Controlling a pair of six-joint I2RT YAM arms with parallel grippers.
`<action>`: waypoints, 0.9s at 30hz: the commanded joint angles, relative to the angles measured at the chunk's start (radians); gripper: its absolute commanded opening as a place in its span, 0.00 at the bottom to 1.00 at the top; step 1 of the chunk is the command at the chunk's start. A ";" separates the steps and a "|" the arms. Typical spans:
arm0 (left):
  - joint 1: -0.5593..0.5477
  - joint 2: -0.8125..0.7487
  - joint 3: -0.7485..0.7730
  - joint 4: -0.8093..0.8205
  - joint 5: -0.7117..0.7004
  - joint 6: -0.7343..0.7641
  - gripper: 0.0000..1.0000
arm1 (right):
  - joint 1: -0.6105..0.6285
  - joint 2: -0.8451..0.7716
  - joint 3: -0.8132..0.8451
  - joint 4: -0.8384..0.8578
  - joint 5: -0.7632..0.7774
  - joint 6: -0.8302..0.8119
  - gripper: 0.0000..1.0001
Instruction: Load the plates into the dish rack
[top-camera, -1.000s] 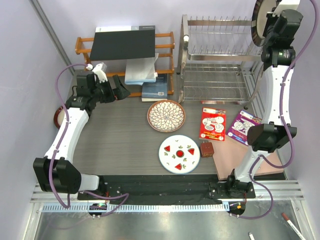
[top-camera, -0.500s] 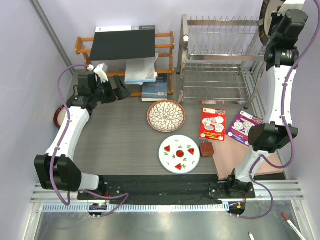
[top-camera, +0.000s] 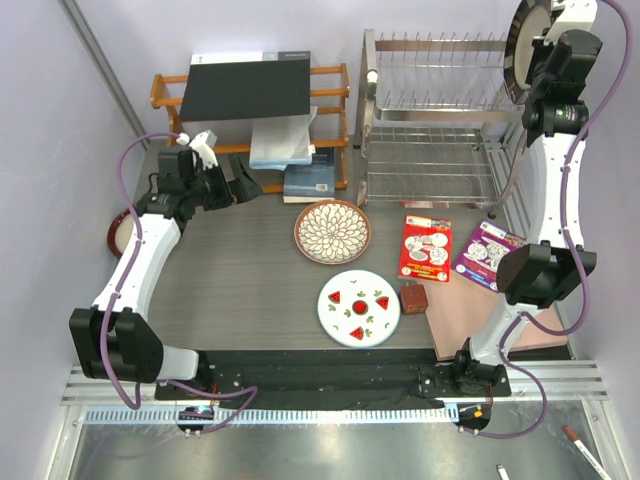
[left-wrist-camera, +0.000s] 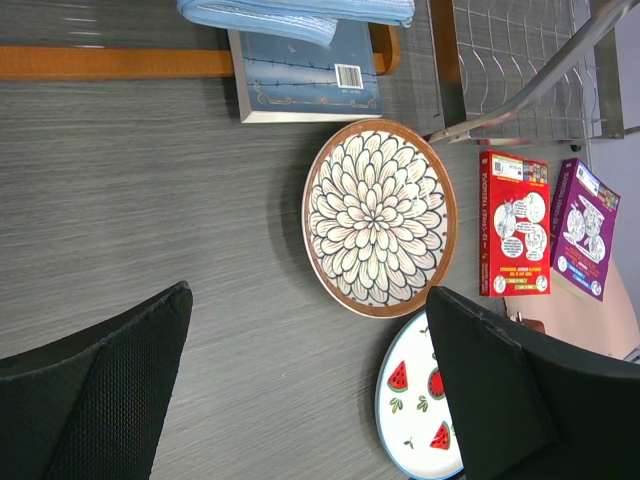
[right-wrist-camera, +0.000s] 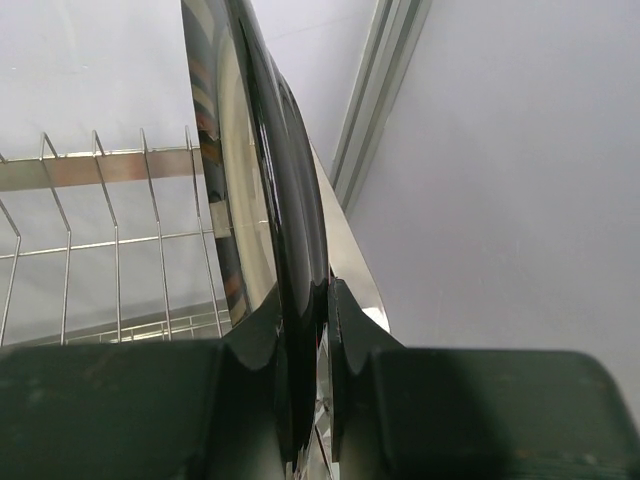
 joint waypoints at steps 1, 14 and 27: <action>-0.001 -0.001 0.000 0.055 0.005 -0.002 0.99 | 0.000 -0.097 -0.002 0.143 -0.015 0.030 0.02; 0.010 -0.014 -0.075 0.052 -0.091 -0.070 1.00 | -0.001 -0.131 -0.010 0.146 0.013 0.029 0.52; 0.127 0.007 -0.074 -0.051 -0.150 0.042 0.97 | 0.000 -0.341 -0.109 0.255 0.122 -0.034 0.56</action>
